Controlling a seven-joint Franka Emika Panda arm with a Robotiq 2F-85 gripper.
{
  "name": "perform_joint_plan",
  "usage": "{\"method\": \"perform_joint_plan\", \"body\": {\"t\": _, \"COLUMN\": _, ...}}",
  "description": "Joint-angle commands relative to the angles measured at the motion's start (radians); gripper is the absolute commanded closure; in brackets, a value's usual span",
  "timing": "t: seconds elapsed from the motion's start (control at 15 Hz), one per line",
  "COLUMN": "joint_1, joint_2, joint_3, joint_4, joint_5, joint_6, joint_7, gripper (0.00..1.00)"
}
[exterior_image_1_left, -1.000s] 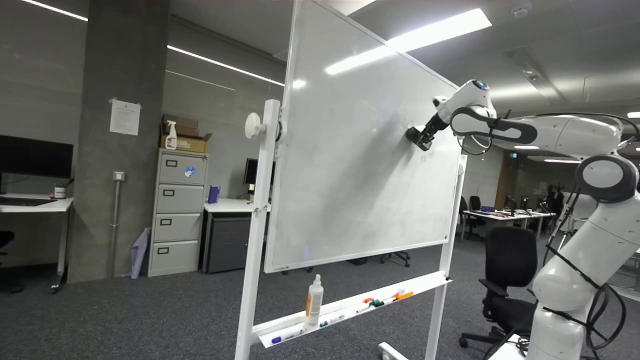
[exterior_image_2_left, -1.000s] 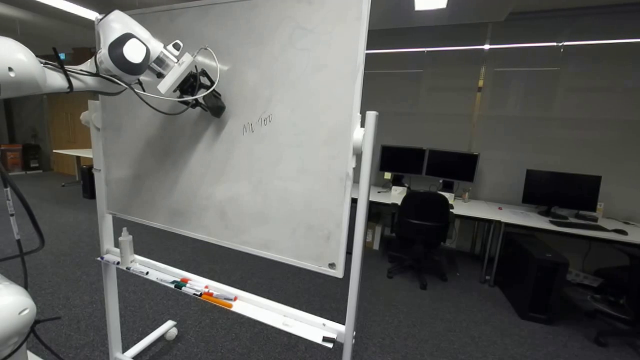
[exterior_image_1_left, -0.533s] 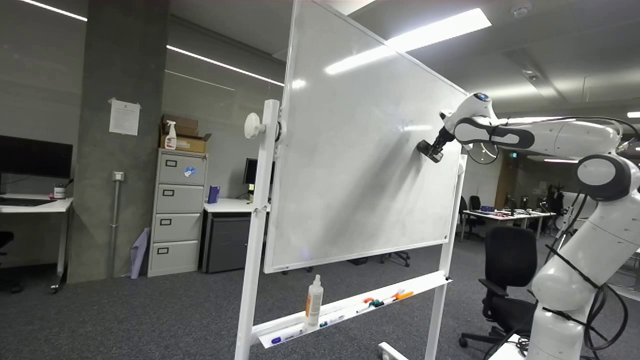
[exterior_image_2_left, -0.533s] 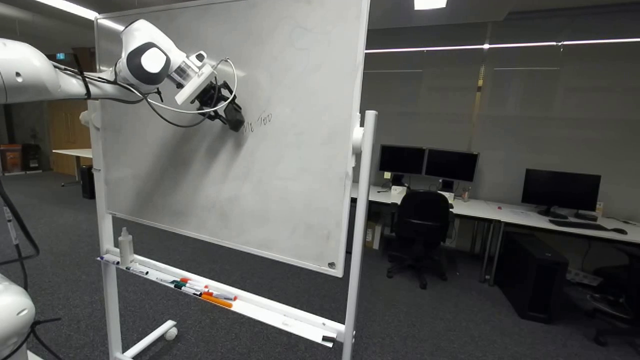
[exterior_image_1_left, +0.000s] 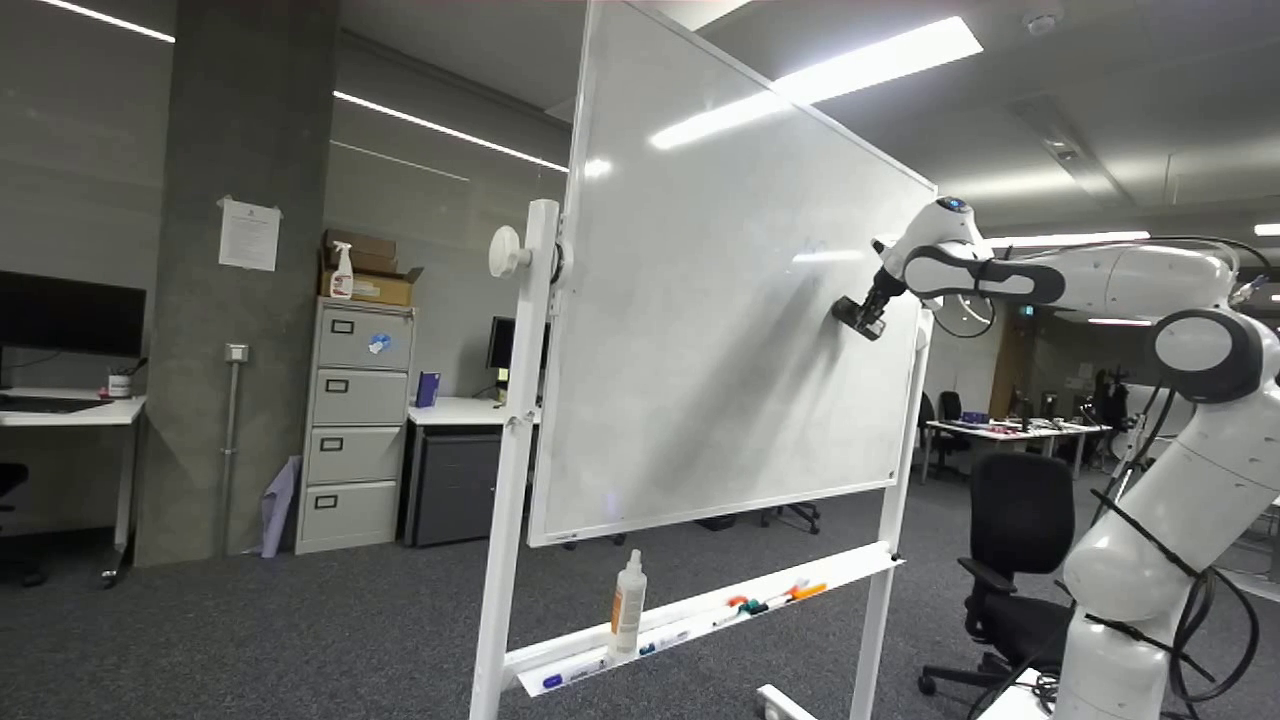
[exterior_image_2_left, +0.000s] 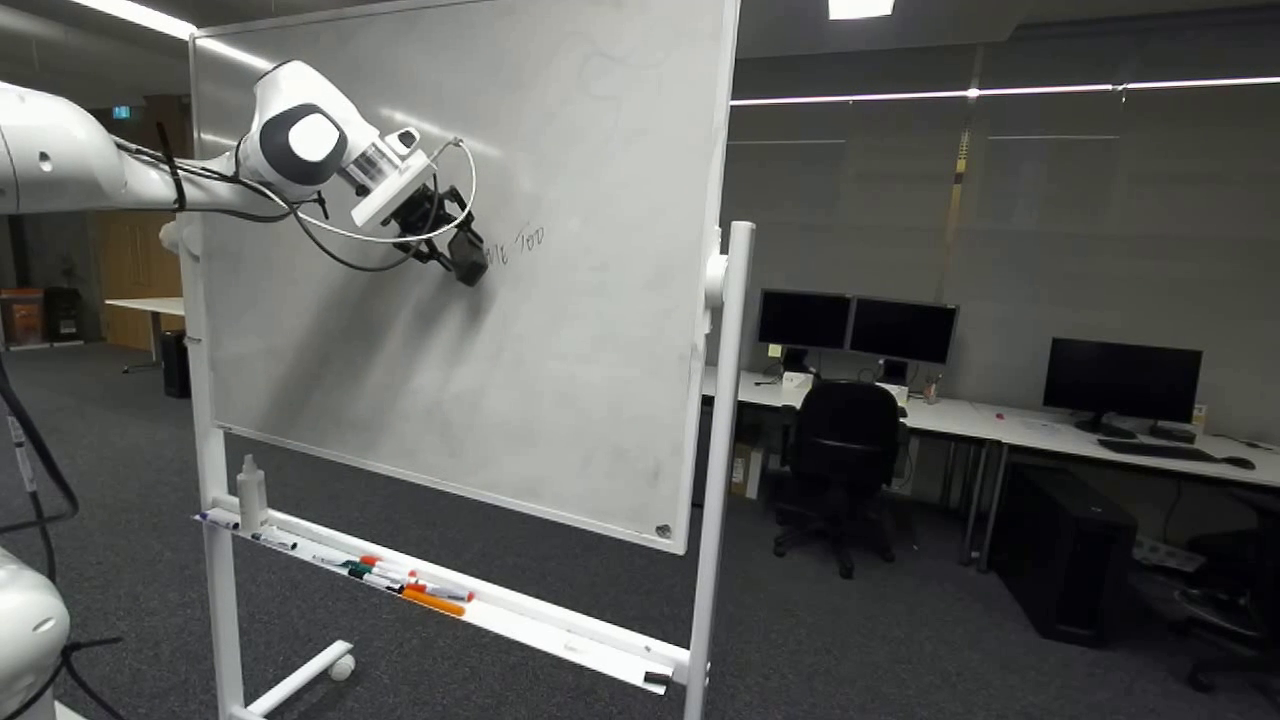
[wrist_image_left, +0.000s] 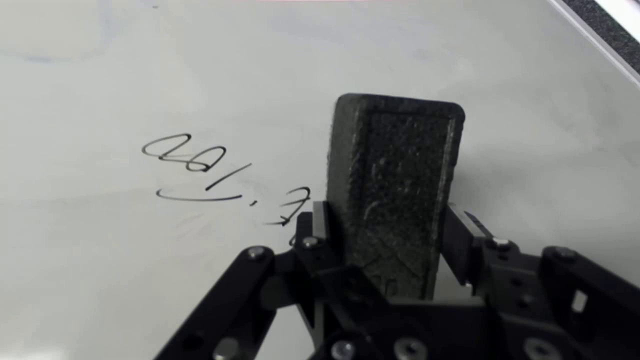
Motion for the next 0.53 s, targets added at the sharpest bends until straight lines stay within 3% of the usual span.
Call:
{"method": "perform_joint_plan", "body": {"t": 0.0, "joint_1": 0.02, "joint_2": -0.008, "joint_3": 0.037, "joint_4": 0.041, "joint_5": -0.031, "joint_6": -0.03, "joint_7": -0.006, "gripper": 0.66}}
{"method": "perform_joint_plan", "body": {"t": 0.47, "joint_1": 0.047, "joint_2": 0.047, "joint_3": 0.13, "joint_4": 0.223, "joint_5": -0.035, "joint_6": -0.071, "joint_7": 0.023, "gripper": 0.66}}
